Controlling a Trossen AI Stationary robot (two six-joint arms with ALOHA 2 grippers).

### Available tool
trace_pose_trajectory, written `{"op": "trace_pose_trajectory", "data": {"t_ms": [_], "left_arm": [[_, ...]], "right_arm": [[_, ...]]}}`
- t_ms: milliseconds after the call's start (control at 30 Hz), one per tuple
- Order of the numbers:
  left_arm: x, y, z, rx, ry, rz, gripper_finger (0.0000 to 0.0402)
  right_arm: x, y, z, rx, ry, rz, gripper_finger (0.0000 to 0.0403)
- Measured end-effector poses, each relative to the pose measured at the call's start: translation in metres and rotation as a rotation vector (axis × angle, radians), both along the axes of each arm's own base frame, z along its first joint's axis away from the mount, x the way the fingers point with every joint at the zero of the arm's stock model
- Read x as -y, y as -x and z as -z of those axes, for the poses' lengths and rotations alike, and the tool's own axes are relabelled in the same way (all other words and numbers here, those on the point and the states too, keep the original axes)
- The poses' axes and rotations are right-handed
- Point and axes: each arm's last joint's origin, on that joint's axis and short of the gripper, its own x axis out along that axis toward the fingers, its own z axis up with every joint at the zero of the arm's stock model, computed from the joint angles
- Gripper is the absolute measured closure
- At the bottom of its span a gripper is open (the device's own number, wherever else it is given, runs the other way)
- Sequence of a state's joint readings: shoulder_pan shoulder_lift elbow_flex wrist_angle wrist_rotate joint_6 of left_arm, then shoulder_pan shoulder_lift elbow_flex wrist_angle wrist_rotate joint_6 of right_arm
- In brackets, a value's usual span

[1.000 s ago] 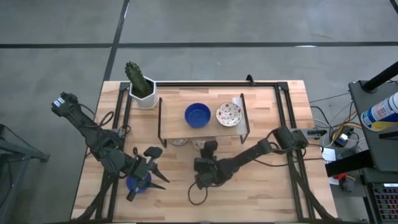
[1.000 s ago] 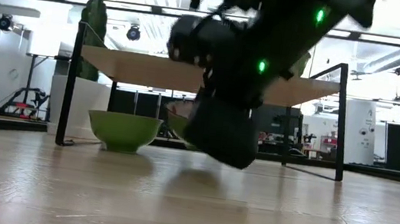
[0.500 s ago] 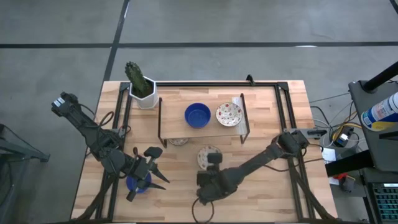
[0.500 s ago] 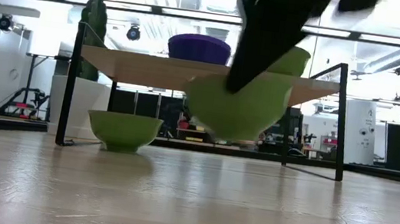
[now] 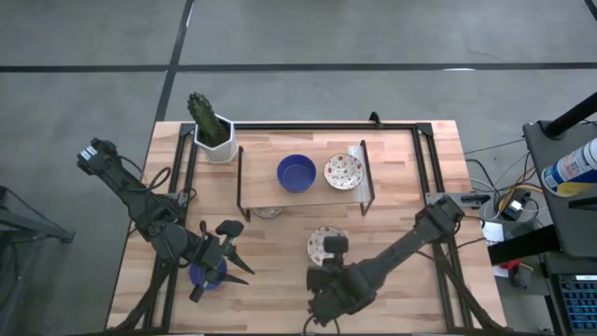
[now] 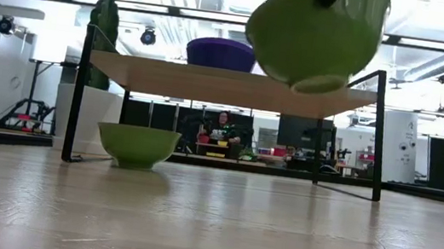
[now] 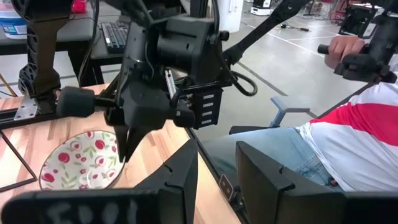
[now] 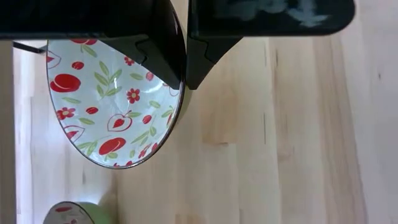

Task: Pick & Place Mini bowls
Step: Stack the right red and white bowl on the red and white bowl on the shelf

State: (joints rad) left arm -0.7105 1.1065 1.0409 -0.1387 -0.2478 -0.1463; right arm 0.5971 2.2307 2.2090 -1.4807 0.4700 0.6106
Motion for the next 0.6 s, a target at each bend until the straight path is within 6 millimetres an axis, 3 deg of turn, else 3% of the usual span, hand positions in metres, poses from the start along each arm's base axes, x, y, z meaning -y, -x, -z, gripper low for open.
{"op": "trace_pose_trajectory", "data": {"t_ms": [233, 600], "left_arm": [[0.0, 0.0, 0.0, -0.001, 0.003, -0.001, 0.0298], [0.0, 0.0, 0.0, 0.001, 0.007, -0.001, 0.0298]], "right_arm": [[0.004, 0.005, -0.021, 0.009, 0.032, 0.0, 0.0392], [0.021, 0.019, -0.077, 0.229, 0.076, 0.026, 0.0392]]}}
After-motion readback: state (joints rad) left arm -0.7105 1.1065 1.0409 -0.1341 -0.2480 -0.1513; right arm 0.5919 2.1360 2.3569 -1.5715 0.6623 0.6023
